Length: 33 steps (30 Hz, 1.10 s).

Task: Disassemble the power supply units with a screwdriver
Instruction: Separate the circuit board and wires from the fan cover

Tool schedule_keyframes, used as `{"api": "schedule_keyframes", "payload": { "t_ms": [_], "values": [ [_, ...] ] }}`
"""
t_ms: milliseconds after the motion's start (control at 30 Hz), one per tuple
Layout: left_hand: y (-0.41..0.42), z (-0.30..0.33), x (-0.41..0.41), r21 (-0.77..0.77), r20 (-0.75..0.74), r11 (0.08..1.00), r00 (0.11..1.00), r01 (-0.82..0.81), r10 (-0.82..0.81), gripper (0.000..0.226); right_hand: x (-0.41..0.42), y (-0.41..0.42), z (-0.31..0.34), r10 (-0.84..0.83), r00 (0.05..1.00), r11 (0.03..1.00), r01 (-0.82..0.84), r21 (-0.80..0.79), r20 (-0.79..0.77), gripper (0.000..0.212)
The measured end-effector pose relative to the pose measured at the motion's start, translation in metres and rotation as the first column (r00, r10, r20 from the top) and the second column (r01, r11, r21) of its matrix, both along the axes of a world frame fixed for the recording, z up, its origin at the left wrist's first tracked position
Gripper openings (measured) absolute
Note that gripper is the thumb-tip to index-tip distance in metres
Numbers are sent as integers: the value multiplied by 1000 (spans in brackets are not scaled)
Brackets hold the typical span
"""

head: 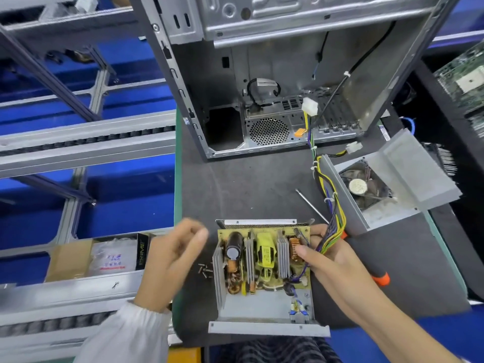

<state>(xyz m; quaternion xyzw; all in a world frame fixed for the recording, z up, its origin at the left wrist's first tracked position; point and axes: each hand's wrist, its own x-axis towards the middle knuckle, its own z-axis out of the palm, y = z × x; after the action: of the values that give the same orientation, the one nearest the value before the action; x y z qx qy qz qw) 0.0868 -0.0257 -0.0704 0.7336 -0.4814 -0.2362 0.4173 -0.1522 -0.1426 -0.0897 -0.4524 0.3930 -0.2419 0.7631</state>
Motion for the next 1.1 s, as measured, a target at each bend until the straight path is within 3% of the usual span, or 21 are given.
{"api": "schedule_keyframes", "payload": {
  "t_ms": [67, 133, 267, 400, 500, 600, 667, 767, 900, 1100],
  "values": [
    [-17, 2, 6, 41, -98, 999, 995, -4, 8, 28, 0, 0, -1, 7, 1000, 1000, -7, -8, 29, 54],
    [-31, 3, 10, 106, -175, 988, 980, 111, -92, 28, 0, -1, -1, 27, 999, 999, -26, -27, 43, 55],
    [-44, 2, 15, 126, -161, 969, 968, 213, -192, 31, 0, -1, -4, -15, 997, 1000, 16, -14, 77, 65],
    [-41, -5, 21, 161, -284, 947, 932, 277, -224, 32, -1, 3, -5, -110, 973, 993, 98, 69, 201, 30],
    [-42, -13, 16, 178, -338, 937, 913, 301, -229, 26, 0, 4, -2, -145, 959, 986, 120, 115, 242, 30],
    [-44, -20, 11, 101, -245, 981, 960, 166, -137, 17, 4, 3, 5, -132, 964, 989, 113, 91, 232, 44],
    [-43, -22, 8, 25, -129, 994, 987, 103, -99, 26, 6, 2, 10, -136, 962, 990, 122, 74, 235, 49],
    [-45, -18, 6, -92, -51, 995, 998, 33, -38, 31, 10, -1, 15, -179, 949, 984, 166, 71, 261, 41],
    [-49, -11, 5, -183, -36, 978, 995, -102, 97, 37, 19, -10, 25, -302, 894, 953, 284, 103, 330, 23],
    [-41, -9, 11, -285, -59, 922, 965, -263, 257, 38, 37, -26, 36, -406, 844, 912, 353, 207, 351, 26]
  ]
}}
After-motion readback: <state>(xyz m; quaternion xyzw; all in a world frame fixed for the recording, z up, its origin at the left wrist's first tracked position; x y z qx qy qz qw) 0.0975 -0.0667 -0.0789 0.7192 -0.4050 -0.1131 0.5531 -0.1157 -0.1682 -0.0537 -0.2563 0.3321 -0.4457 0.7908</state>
